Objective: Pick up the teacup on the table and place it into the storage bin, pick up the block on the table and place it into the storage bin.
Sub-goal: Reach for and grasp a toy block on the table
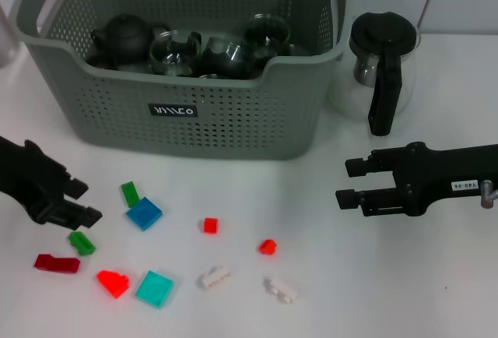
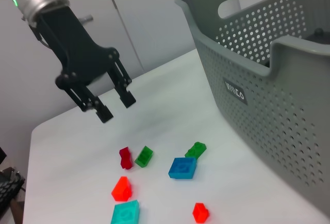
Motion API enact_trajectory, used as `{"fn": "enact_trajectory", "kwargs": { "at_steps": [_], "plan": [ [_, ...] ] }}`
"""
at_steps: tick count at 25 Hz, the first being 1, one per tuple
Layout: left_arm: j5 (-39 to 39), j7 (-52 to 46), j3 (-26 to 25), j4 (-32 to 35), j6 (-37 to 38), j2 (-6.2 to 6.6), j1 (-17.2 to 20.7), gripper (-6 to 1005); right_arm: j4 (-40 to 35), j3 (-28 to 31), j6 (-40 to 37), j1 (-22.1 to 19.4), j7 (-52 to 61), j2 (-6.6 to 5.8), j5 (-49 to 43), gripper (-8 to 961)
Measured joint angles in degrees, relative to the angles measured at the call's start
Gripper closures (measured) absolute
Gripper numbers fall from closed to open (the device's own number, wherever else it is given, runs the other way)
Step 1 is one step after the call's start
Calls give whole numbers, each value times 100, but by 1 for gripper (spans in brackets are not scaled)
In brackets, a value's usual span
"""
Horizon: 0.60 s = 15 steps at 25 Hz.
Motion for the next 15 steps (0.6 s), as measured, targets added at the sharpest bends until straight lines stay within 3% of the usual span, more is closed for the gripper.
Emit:
{"fn": "enact_trajectory", "kwargs": {
  "at_steps": [7, 10, 15],
  "plan": [
    [529, -165, 606, -157, -633, -317, -103, 504, 6, 0, 36, 6, -4, -7, 0, 252],
    [470, -363, 1154, -360, -1148, -349, 8, 503, 9, 1, 37, 7, -6, -8, 0, 252],
    [459, -791, 1506, -687, -1599, -351, 31, 500, 10, 1, 47, -6, -4, -9, 1, 252]
  ]
}}
